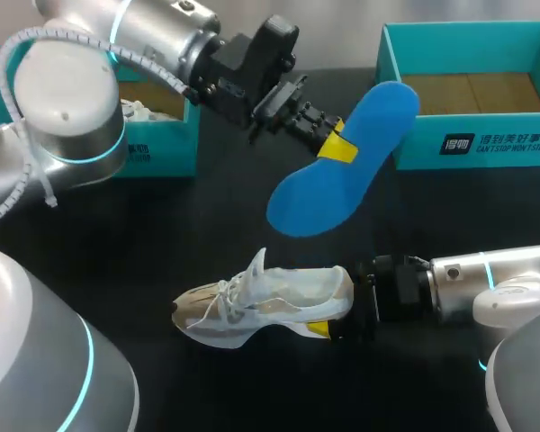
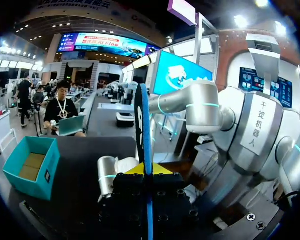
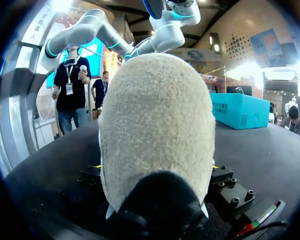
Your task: Take the shoe out of the shoebox, open the shoe tongue, remove and reinsert the insole, then place the shoe into the shoebox
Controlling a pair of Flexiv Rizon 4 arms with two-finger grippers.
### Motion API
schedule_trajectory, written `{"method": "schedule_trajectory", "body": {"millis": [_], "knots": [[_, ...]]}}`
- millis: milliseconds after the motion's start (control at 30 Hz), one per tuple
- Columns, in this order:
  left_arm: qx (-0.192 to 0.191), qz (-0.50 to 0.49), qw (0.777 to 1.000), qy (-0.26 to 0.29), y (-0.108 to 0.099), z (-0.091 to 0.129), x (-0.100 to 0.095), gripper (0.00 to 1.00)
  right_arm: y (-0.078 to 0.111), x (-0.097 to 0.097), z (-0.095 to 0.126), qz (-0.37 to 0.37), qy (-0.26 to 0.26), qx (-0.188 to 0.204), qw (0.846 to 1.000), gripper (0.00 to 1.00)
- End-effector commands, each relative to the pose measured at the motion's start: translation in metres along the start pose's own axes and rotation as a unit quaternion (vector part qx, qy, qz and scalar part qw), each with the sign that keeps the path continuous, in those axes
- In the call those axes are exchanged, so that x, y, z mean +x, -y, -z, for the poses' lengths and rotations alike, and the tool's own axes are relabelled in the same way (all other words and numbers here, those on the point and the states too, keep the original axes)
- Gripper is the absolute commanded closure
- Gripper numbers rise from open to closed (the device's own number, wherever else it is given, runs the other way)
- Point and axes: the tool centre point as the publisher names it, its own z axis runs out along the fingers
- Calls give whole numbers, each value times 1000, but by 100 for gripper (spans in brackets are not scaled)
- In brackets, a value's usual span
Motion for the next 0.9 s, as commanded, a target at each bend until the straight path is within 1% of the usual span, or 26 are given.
{"method": "schedule_trajectory", "body": {"millis": [33,67,133,233,333,467,567,633,900], "knots": [[-2,0,1000,-5,1,1,-2,100,-1,1,0,0,0,2,1000,100],[-2,0,1000,-5,1,1,-2,100,-1,1,0,0,0,2,1000,100],[11,0,1000,12,8,6,7,100,-1,1,0,0,0,2,1000,100],[44,14,998,34,19,17,19,100,-1,1,0,0,0,2,1000,100],[63,32,996,60,29,29,33,100,-1,1,0,0,0,2,1000,100],[83,37,991,95,36,43,57,100,-1,1,0,0,0,2,1000,100],[112,59,984,128,36,53,79,100,-1,1,0,0,0,2,1000,100],[134,77,977,148,36,63,89,100,-1,1,0,0,0,2,1000,100],[134,77,977,148,36,63,89,100,-1,1,0,0,0,2,1000,100]]}}
